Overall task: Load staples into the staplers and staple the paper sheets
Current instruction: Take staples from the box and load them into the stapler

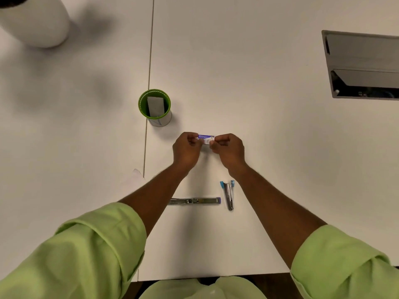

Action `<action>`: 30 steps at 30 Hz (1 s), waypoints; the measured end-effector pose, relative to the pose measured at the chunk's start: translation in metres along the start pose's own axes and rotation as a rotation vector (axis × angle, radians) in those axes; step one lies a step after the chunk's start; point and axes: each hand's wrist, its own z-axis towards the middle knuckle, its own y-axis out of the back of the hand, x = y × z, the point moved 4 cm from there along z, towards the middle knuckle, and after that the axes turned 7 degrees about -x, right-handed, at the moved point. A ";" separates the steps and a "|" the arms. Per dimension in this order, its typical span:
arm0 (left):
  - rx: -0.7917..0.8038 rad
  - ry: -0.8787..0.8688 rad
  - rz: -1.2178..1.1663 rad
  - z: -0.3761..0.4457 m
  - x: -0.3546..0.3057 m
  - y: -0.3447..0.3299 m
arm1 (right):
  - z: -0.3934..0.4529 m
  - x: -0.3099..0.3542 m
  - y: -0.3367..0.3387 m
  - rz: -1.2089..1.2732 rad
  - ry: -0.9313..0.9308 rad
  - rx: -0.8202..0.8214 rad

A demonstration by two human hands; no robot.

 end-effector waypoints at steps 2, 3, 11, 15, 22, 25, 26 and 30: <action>0.013 0.064 -0.066 -0.010 0.013 0.012 | -0.017 -0.007 0.000 0.091 -0.043 0.069; 0.026 0.098 -0.089 -0.015 0.019 0.017 | -0.026 -0.010 0.001 0.124 -0.060 0.109; 0.063 0.203 -0.215 -0.055 0.048 0.056 | -0.090 -0.030 0.007 0.249 -0.072 0.282; 0.085 0.199 -0.236 -0.070 0.053 0.068 | -0.112 -0.032 0.009 0.298 -0.103 0.290; 0.119 0.196 -0.296 -0.079 0.056 0.092 | -0.133 -0.026 0.000 0.324 -0.110 0.301; 0.130 0.186 -0.317 -0.080 0.057 0.100 | -0.137 -0.022 -0.004 0.319 -0.119 0.291; 0.142 0.181 -0.319 -0.081 0.058 0.102 | -0.139 -0.021 -0.005 0.312 -0.118 0.287; 0.195 0.171 -0.332 -0.084 0.059 0.109 | -0.146 -0.018 -0.010 0.271 -0.086 0.287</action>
